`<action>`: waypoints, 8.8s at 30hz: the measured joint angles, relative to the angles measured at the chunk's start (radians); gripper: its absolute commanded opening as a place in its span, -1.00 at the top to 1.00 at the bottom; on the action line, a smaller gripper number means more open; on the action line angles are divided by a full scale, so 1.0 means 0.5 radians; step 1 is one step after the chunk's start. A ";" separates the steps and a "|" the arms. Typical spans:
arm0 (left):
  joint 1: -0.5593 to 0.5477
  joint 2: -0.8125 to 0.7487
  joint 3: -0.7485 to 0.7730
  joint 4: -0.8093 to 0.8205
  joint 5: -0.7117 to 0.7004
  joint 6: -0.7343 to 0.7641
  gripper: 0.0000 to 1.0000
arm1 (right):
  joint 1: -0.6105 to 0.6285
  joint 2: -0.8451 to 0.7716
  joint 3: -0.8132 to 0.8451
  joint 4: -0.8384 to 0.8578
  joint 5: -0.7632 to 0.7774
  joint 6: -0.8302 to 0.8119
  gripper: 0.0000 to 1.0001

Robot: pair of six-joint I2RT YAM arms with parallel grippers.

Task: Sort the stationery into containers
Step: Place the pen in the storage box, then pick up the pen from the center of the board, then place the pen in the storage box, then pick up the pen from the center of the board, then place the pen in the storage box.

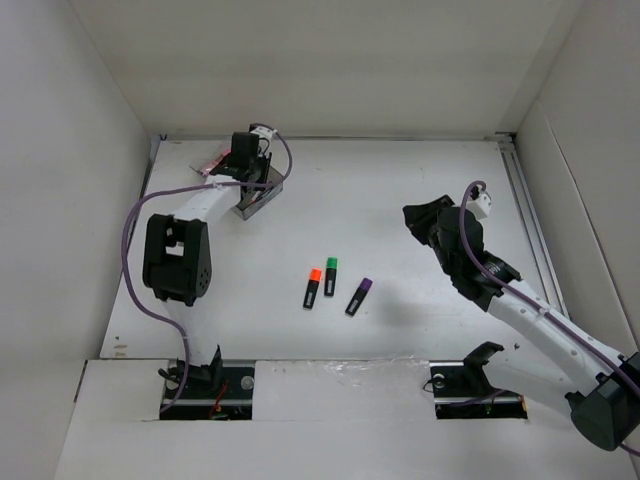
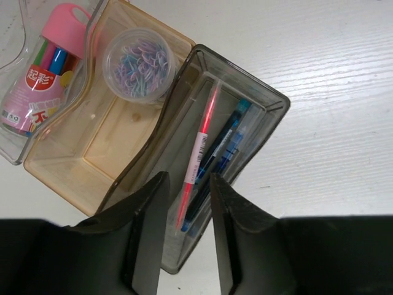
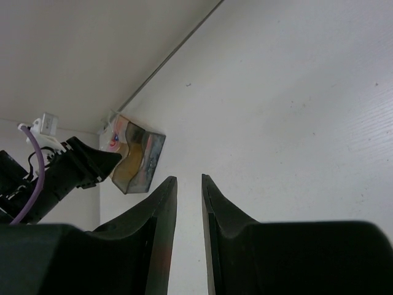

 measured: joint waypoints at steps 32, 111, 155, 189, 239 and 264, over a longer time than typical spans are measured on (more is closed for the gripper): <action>-1.848 -0.665 -1.092 -0.461 -0.678 -1.601 0.06 | -0.025 0.083 0.000 -0.001 -0.067 -0.007 0.23; 0.154 0.141 0.430 -0.587 0.358 -0.140 1.00 | -0.037 0.092 0.000 0.029 -0.184 -0.017 0.30; -1.028 -0.538 0.054 -0.477 -0.361 -0.652 0.26 | -0.037 0.114 0.000 0.034 -0.176 -0.034 0.97; -1.686 -0.331 -0.903 -0.238 -0.821 -1.775 0.19 | -0.054 0.148 0.000 0.035 -0.102 -0.006 0.21; -0.088 0.371 0.565 -0.959 -0.172 -0.451 0.72 | -0.076 0.079 0.000 0.036 -0.156 -0.006 0.23; -0.262 -0.103 0.497 -0.887 -0.684 -0.603 0.15 | -0.076 0.116 0.000 0.038 -0.163 -0.006 0.36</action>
